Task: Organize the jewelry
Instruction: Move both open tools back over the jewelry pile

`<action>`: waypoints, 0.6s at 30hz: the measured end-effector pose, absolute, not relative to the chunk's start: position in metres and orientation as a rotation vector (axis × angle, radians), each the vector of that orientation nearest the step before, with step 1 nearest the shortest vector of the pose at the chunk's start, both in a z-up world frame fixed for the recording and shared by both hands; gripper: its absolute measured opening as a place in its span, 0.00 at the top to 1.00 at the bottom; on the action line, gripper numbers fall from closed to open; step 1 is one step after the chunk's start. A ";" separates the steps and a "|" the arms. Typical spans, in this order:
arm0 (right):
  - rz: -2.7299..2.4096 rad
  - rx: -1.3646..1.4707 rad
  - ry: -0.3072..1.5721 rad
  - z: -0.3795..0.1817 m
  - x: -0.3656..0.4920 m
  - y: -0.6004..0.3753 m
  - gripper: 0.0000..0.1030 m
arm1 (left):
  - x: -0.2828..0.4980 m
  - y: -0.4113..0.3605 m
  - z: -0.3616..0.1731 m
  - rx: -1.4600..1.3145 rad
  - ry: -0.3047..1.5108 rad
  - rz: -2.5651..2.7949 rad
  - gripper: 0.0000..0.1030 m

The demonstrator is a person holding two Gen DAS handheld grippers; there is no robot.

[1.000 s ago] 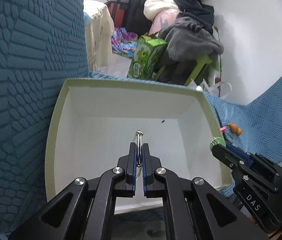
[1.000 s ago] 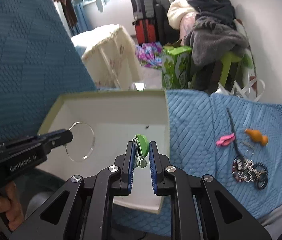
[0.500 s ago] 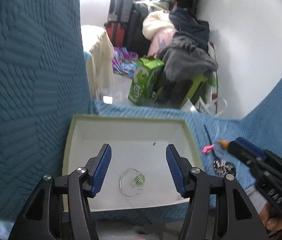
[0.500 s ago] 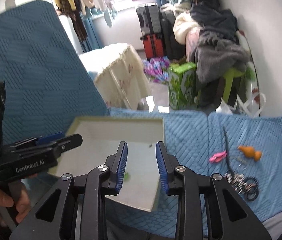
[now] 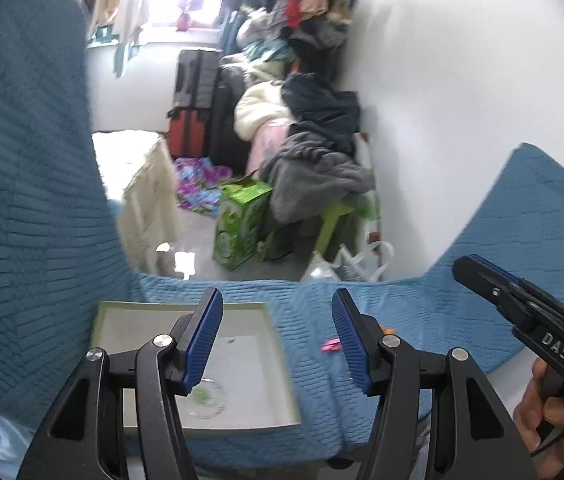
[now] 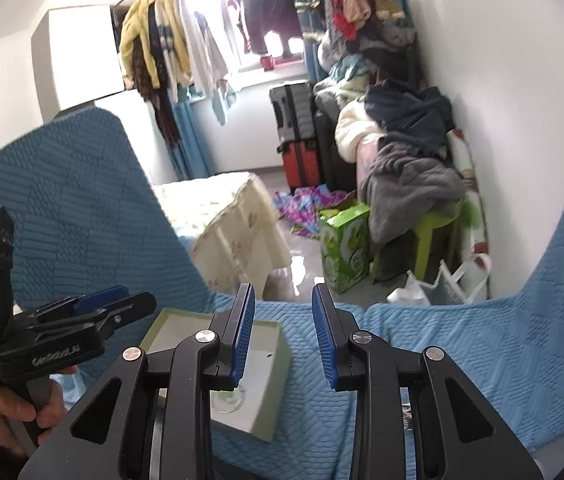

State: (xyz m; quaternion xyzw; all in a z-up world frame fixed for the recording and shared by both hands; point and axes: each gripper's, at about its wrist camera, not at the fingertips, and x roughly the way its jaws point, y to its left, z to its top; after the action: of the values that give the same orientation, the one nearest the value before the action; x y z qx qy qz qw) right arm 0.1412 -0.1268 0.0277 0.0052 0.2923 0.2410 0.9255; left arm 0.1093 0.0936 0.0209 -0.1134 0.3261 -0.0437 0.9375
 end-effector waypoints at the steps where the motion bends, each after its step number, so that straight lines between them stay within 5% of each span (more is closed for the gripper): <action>1: 0.489 0.016 0.597 0.028 0.140 -0.135 0.73 | 0.109 0.085 0.021 -0.232 0.665 -0.106 0.44; 18: 0.403 0.017 0.610 -0.016 0.119 -0.240 0.73 | 0.107 -0.028 -0.044 -0.247 0.737 -0.176 0.45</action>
State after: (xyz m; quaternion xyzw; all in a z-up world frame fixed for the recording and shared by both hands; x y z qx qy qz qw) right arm 0.1189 -0.2399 -0.0163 0.0084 0.2982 0.1972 0.9339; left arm 0.1069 -0.0277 -0.0441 -0.1203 0.3587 -0.0857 0.9217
